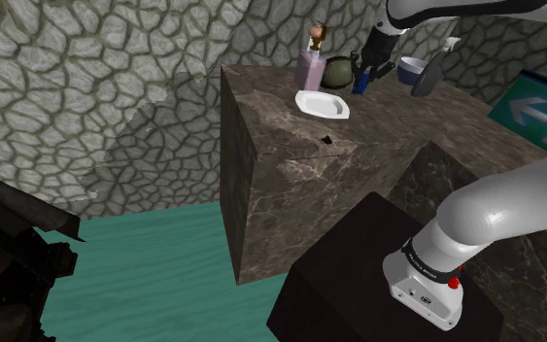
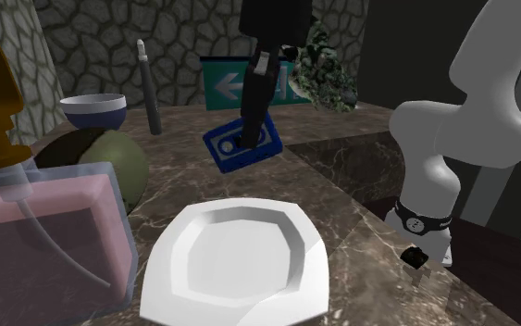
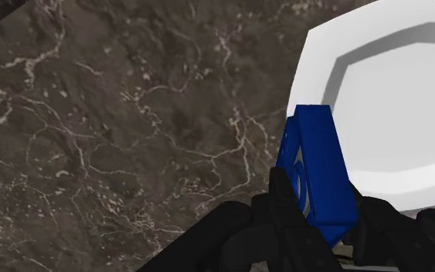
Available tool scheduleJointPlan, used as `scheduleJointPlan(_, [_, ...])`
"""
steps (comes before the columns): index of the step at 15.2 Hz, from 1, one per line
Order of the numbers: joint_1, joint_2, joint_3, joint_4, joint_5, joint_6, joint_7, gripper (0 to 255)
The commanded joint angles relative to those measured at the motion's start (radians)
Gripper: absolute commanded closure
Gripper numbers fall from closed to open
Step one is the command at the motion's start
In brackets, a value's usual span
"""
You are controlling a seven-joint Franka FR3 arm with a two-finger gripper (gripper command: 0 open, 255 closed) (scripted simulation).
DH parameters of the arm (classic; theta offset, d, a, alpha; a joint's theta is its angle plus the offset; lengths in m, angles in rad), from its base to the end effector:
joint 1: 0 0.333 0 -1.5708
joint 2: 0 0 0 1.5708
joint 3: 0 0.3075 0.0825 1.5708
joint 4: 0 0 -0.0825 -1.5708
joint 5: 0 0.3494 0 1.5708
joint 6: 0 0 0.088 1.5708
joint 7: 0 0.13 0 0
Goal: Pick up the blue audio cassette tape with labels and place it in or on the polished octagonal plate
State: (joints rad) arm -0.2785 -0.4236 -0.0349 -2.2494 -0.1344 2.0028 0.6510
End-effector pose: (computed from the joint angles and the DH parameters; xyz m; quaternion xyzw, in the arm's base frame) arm 0.3934 -0.1405 0.5269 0.8918 -0.4402 0.0965 0.0403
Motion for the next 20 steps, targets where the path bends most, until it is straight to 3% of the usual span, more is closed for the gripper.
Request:
scheduleJointPlan(1, [0.014, 0.045, 0.031, 0.036, 0.006, 0.004, 0.043, 255])
scheduleJointPlan(7, [0.051, 0.179, 0.109, 0.167, 0.007, -0.007, 0.156, 255])
scheduleJointPlan(20, [0.048, 0.210, 0.110, 0.020, -0.009, 0.171, 0.183, 255])
